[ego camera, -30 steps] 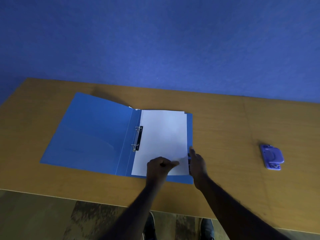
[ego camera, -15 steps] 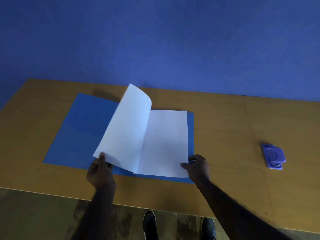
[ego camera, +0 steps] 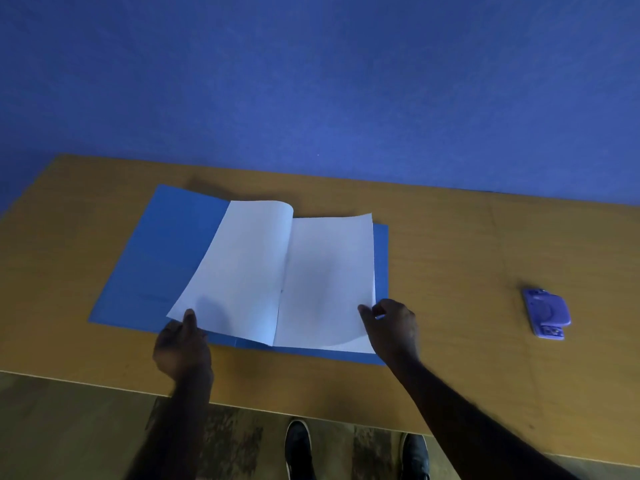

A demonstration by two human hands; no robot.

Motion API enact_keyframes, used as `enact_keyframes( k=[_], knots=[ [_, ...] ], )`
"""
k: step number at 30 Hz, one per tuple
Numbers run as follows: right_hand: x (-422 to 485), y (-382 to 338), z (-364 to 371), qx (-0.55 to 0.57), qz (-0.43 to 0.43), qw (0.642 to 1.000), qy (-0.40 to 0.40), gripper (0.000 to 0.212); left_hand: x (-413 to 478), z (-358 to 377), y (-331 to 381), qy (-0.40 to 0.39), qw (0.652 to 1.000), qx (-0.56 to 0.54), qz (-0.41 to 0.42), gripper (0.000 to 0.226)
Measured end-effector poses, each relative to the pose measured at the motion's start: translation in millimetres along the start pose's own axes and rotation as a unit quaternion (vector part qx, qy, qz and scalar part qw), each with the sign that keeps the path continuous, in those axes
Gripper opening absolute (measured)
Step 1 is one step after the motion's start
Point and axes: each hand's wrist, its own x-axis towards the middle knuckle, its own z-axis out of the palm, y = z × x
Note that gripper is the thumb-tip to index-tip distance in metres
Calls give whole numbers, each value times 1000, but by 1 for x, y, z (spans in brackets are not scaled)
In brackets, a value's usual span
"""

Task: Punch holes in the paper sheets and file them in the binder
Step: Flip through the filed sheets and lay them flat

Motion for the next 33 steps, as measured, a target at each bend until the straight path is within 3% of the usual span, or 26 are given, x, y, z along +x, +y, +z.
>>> enact_keyframes(
  k=[1,2,4,5,8,10,13,16,17,20,25,33],
  knots=[
    [0,-6,0,21,-6,1000,-7,29,-5,0,1,20,999,31,39,24],
    [-1,-13,1,45,-12,999,-13,31,-12,0,3,35,995,44,84,40],
    [-2,-32,5,84,-32,996,-26,36,-36,0,10,-22,974,64,214,56],
    [-2,-43,7,90,-45,994,-32,37,-50,1,16,-95,946,93,294,53],
    [-4,-71,15,105,-109,986,-69,40,-76,8,17,-327,808,200,448,58],
    [-6,-82,22,111,-144,977,-109,40,-85,14,15,-361,776,214,472,52],
    [-10,-89,26,142,-156,965,-157,41,-92,21,17,-301,814,193,458,27],
    [-9,-75,27,230,-91,957,-154,64,-86,23,16,-208,905,171,330,35],
    [-7,-65,28,219,-67,964,-134,66,-81,22,15,-186,928,158,282,37],
    [-2,-20,36,46,12,998,-51,50,-62,16,8,-140,969,116,170,43],
    [-6,22,41,-101,84,991,-36,69,-38,4,-4,-74,995,51,46,46],
    [-8,15,48,-167,131,976,-39,87,-17,-5,-11,13,999,28,-32,40]
  ],
)
